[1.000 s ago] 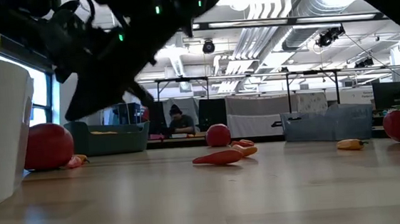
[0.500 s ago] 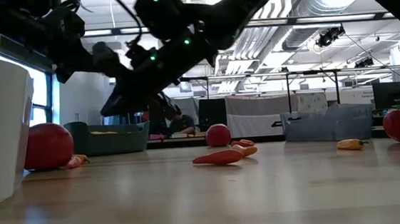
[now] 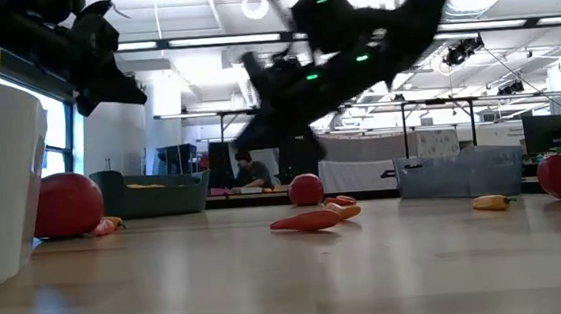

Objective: Sort produce into baskets
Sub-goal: Put the red tomato into the white bin

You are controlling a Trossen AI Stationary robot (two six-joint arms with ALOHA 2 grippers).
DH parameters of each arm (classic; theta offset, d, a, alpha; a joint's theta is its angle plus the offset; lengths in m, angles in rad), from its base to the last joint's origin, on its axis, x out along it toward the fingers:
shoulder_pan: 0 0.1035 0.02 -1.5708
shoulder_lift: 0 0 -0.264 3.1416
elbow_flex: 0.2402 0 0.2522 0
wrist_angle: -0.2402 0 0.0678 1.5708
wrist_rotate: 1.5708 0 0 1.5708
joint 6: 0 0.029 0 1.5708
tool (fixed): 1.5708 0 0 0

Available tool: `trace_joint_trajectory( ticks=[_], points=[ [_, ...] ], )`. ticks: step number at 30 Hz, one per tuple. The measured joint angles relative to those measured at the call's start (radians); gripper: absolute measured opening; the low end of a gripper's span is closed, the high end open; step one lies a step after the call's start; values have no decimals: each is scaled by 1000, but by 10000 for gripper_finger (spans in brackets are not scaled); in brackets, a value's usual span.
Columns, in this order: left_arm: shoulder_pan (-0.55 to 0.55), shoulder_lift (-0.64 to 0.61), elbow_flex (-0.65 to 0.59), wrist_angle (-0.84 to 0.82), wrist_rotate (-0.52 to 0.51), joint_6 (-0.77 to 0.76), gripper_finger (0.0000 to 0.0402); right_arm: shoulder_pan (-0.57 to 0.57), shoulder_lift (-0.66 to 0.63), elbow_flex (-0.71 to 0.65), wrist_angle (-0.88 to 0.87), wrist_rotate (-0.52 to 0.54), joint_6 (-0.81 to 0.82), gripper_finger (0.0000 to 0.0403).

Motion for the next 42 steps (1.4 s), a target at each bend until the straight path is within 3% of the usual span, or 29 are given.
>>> trace_joint_trajectory(
  ticks=[4, 6, 10, 15, 20, 26, 30, 38, 42],
  points=[
    [0, 2, 0, -3, -73, 7, 0, -17, -191, -181, -33, 3, 6, 0],
    [0, 2, 0, 0, -127, 14, 0, -26, -299, -249, -146, -14, 22, 0],
    [1, 2, 0, -1, -186, 15, 0, -44, -531, -291, -547, -102, 33, 0],
    [-1, 3, 0, -1, -185, -13, 0, -49, -759, -223, -1143, -175, -6, 0],
    [-1, 3, 0, -2, -185, -11, 0, -86, -859, -130, -1633, -271, -24, 0],
    [-1, 3, 0, -2, -185, 6, 0, -109, -865, -132, -1888, -372, -52, 14],
    [-1, 3, 0, -2, -185, 7, 0, -109, -835, -138, -1933, -343, -86, 78],
    [-2, 3, 0, -28, -168, -5, 0, -109, -731, -138, -1914, -269, -72, 265],
    [-2, 3, 0, -38, -152, -10, 0, -115, -648, -138, -1881, -215, -97, 320]
  ],
)
